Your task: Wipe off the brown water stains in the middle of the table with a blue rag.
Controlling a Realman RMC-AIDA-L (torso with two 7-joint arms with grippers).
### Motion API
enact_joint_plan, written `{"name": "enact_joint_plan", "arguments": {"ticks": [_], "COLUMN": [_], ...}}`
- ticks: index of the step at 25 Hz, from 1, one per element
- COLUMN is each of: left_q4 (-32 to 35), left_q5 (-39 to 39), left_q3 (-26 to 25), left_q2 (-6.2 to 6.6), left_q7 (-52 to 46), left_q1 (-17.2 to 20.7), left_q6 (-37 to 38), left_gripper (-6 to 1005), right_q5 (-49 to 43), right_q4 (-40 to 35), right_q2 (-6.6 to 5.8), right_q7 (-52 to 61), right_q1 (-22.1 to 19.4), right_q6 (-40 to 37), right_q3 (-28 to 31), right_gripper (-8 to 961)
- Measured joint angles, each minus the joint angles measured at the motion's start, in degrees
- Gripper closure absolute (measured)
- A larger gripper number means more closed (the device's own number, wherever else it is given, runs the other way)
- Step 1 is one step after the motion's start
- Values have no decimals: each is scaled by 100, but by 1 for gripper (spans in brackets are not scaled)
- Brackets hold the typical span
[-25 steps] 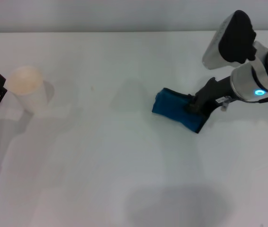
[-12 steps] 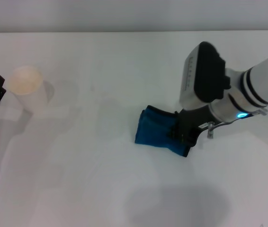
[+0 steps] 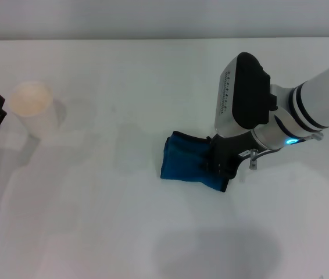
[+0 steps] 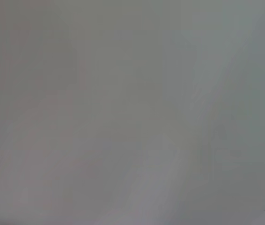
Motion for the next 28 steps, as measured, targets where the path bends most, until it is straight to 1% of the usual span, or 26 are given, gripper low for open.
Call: {"name": "enact_joint_plan", "arguments": {"ticks": [2, 5, 8, 11, 13, 16, 17, 18, 19, 22, 24, 28], "left_q4": [0, 0, 0, 0, 0, 0, 0, 0, 0, 18, 51, 141], "left_q5": [1, 1, 1, 1, 2, 1, 1, 1, 0, 1, 1, 30], "left_q3": [0, 0, 0, 0, 0, 0, 0, 0, 0, 0, 0, 0], "left_q2": [3, 5, 6, 7, 8, 7, 7, 8, 7, 7, 5, -9], "left_q7": [0, 0, 0, -3, -8, -10, -11, -11, -11, -12, -10, 28], "left_q1": [0, 3, 7, 15, 16, 12, 12, 12, 13, 15, 16, 23], "left_q6": [3, 5, 9, 26, 58, 113, 145, 161, 169, 178, 179, 277], "left_gripper": [110, 110, 109, 109, 109, 110, 110, 110, 110, 109, 109, 109], "right_q5": [0, 8, 92, 394, 774, 1603, 2017, 2826, 2826, 4126, 4928, 6498], "right_q4": [0, -31, -168, -341, -396, -338, -265, -36, -36, 568, 1094, 2405], "right_q2": [-6, -13, -13, -29, -28, -25, -24, -28, -28, -42, -43, -42], "right_q7": [15, 39, 23, -105, -333, -781, -998, -1318, -1318, -1750, -2186, -3208], "right_q1": [0, -17, -149, -313, -471, -721, -812, -962, -962, -1126, -1206, -1317], "right_q6": [-22, -73, -106, -228, -367, -576, -655, -821, -821, -1167, -1505, -2101], "right_q3": [11, 67, 250, 610, 1022, 1682, 1926, 2355, 2355, 3018, 3415, 4141], "right_gripper": [888, 789, 689, 546, 450, 235, 230, 225, 220, 205, 195, 181]}}
